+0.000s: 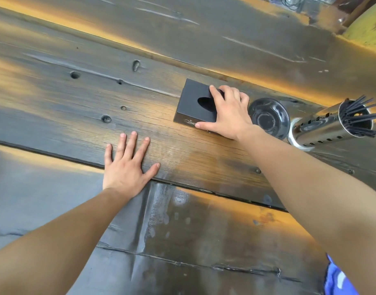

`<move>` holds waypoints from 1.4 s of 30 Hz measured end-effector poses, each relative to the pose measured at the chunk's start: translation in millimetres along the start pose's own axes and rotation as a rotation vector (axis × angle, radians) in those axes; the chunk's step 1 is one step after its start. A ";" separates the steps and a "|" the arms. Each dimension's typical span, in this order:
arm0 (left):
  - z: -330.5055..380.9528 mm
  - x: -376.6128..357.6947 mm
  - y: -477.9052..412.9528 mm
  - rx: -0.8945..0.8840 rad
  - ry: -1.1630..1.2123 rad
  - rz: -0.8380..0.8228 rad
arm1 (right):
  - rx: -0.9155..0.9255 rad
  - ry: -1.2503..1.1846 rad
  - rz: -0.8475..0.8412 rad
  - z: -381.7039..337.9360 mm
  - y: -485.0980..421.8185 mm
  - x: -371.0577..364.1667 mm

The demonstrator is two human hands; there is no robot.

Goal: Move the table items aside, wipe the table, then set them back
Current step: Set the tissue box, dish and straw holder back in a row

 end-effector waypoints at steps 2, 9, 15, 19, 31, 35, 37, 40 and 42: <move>-0.1 0.0 -0.1 0.000 0.006 0.004 | 0.003 0.003 -0.004 -2.5 10.0 -1.5; 0.3 1.0 0.7 0.002 0.007 0.002 | 0.020 -0.002 -0.003 -13.7 69.0 -11.0; -0.1 0.9 1.2 0.002 0.009 0.008 | 0.036 0.028 -0.047 -29.1 117.5 -30.4; -0.3 1.0 1.3 0.002 0.010 0.010 | 0.049 0.043 -0.053 -38.2 135.4 -38.5; 0.3 0.6 2.0 0.002 0.017 0.022 | 0.042 0.040 -0.030 -43.7 146.3 -43.1; 0.1 0.9 2.3 -0.001 0.015 0.038 | 0.039 0.042 -0.022 -44.6 147.4 -43.6; 0.4 0.3 2.1 -0.003 0.010 0.033 | 0.035 0.044 -0.021 -44.1 147.7 -44.2; 0.0 0.7 2.6 -0.008 0.016 0.032 | 0.035 0.033 -0.043 -43.8 149.3 -44.9; -3.0 4.4 8.5 0.008 0.083 0.070 | 0.038 0.009 -0.049 -43.1 152.0 -42.1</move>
Point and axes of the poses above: each hand's wrist, its own y-axis away from the middle knuckle, its own x-axis out of the back of the hand, z = x × y, the point moved 10 cm from there along -y, towards the middle knuckle, and after that the axes turned 1 degree about -y, right-handed, at the moved point
